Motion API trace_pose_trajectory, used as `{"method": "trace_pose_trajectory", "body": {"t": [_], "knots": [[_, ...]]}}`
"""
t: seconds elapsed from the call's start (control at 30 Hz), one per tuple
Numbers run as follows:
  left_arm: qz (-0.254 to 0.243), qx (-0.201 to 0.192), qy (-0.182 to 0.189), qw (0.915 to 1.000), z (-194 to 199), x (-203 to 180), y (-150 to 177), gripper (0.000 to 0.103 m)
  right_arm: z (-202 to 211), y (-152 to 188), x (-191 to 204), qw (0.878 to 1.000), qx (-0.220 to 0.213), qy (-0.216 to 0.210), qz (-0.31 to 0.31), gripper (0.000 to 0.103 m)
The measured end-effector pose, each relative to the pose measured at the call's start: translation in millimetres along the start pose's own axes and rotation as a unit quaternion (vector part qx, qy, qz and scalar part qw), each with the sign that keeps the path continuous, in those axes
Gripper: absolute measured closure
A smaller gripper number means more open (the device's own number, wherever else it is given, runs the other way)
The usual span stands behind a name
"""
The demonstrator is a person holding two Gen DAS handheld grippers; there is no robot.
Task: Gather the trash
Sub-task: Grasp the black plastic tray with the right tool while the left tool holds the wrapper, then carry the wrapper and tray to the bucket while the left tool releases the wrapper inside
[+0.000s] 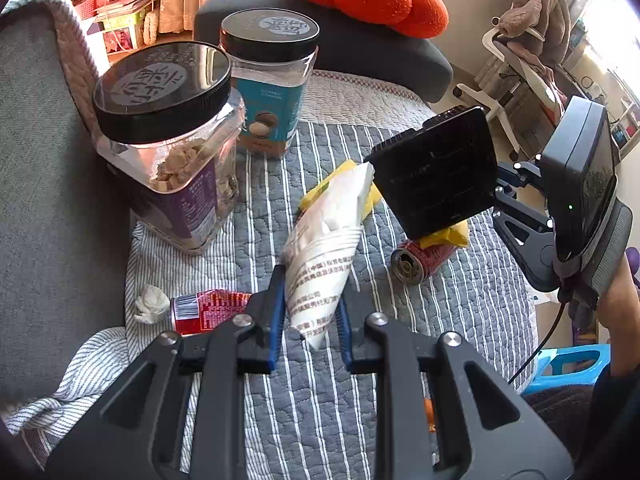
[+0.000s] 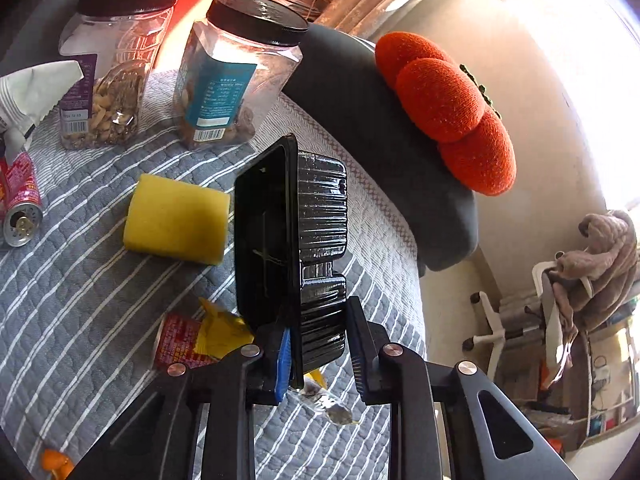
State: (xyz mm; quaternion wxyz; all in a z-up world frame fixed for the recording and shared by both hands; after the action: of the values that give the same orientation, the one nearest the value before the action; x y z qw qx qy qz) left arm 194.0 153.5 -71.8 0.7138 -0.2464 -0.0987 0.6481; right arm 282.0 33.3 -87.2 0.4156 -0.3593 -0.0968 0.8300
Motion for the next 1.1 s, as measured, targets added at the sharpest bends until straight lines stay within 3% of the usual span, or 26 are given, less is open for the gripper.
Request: {"method": "trace_pose_trajectory", "body": {"t": [0.03, 0.2, 0.47, 0.73, 1.1], "knots": [[0.000, 0.000, 0.007, 1.0000, -1.0, -2.3, -0.3, 0.079, 2.8, 2.4, -9.9, 1.000, 0.003, -0.006, -0.021, 0.098], [-0.007, 0.005, 0.022, 0.9997, -5.1, -16.2, 1.0, 0.079, 17.0, 22.1, -59.1, 0.991, 0.014, -0.036, -0.127, 0.098], [-0.037, 0.008, 0.042, 0.9984, -9.7, -51.7, -2.0, 0.079, 39.3, 96.2, -121.3, 0.961, 0.053, -0.058, -0.265, 0.098], [-0.079, 0.018, 0.065, 0.9946, -24.9, -111.0, -0.4, 0.079, 56.4, 218.7, -170.8, 0.895, 0.133, -0.072, -0.420, 0.098], [-0.151, 0.017, 0.092, 0.9841, -43.4, -219.9, 1.3, 0.079, 106.1, 317.6, -248.8, 0.848, 0.112, -0.042, -0.516, 0.098]]}}
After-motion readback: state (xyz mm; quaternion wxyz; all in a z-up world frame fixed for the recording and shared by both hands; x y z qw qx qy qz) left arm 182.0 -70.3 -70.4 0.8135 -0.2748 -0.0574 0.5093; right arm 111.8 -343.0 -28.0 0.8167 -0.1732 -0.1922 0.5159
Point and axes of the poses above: each gripper's, at about its wrist camera, not at the fingertips, and z roughly against the way its jaws point, x to its left, y to its underside, the point moved 4 cm from there along -z, roughly the way its jaws point, and after that the axes turned 9 degrees about -z, right-handed, at the moved point
